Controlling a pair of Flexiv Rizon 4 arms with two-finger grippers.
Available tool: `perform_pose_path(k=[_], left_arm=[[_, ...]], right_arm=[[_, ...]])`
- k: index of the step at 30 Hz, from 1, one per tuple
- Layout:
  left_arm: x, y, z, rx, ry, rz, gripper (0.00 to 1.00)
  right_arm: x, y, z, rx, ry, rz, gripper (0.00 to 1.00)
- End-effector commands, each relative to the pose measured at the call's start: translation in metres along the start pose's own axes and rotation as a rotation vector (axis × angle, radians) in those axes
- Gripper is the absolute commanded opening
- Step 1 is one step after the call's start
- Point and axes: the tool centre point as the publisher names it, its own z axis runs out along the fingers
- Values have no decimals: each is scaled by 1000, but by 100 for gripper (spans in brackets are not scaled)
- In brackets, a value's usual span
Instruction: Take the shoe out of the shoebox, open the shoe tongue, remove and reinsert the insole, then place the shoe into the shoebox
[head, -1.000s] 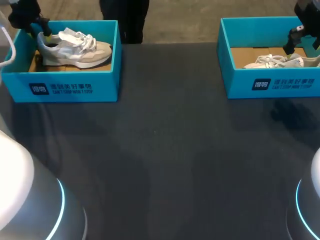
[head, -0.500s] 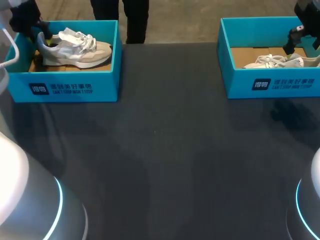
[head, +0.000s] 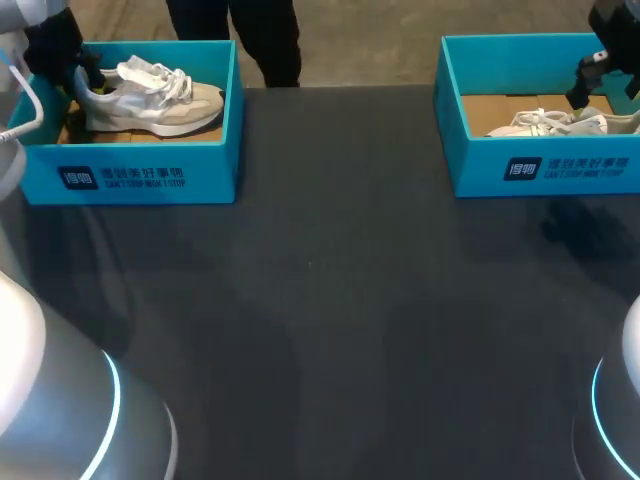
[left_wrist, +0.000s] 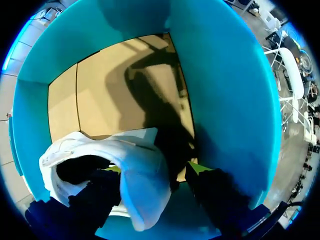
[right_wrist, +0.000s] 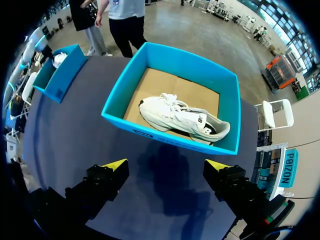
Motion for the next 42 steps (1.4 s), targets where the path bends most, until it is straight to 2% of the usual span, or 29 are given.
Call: perform_pose_path(k=[1,4,5,6,9,11,15,18,19,20,22,24,28,31,39,42], left_arm=[[8,16,9,60,-16,-3,72],[8,16,12,70,-15,-9,68],[9,16,12,72,-16,-10,63],[9,16,13,75,-17,-12,54],[11,14,13,82,-20,-13,42],[12,13,13,94,-22,-8,37],[14,10,12,98,-15,-10,35],[17,9,10,106,-5,-10,27],[18,8,9,109,1,-10,22],[19,8,8,108,2,-10,13],[22,9,6,106,10,-15,10],[24,9,2,103,13,-28,0],[26,8,-14,100,9,-38,0],[26,6,-31,96,59,-70,0],[30,-1,-86,80,36,-168,0],[29,-4,-100,79,33,-176,0]], right_arm=[[0,0,0,-1,-1,1,100],[0,0,0,-1,-1,1,100],[0,0,0,-1,-1,1,100],[0,0,0,-1,-1,1,100],[0,0,0,-1,-1,1,100],[0,0,0,-1,-1,1,100],[0,0,0,-1,-1,1,100],[0,0,0,-1,-1,1,100],[0,0,0,-1,-1,1,100],[0,0,0,-1,-1,1,100],[0,0,0,-1,-1,1,100],[0,0,0,-1,-1,1,100],[0,0,0,-1,-1,1,100],[0,0,0,-1,-1,1,100],[0,0,0,-1,-1,1,100],[0,0,0,-1,-1,1,100]])
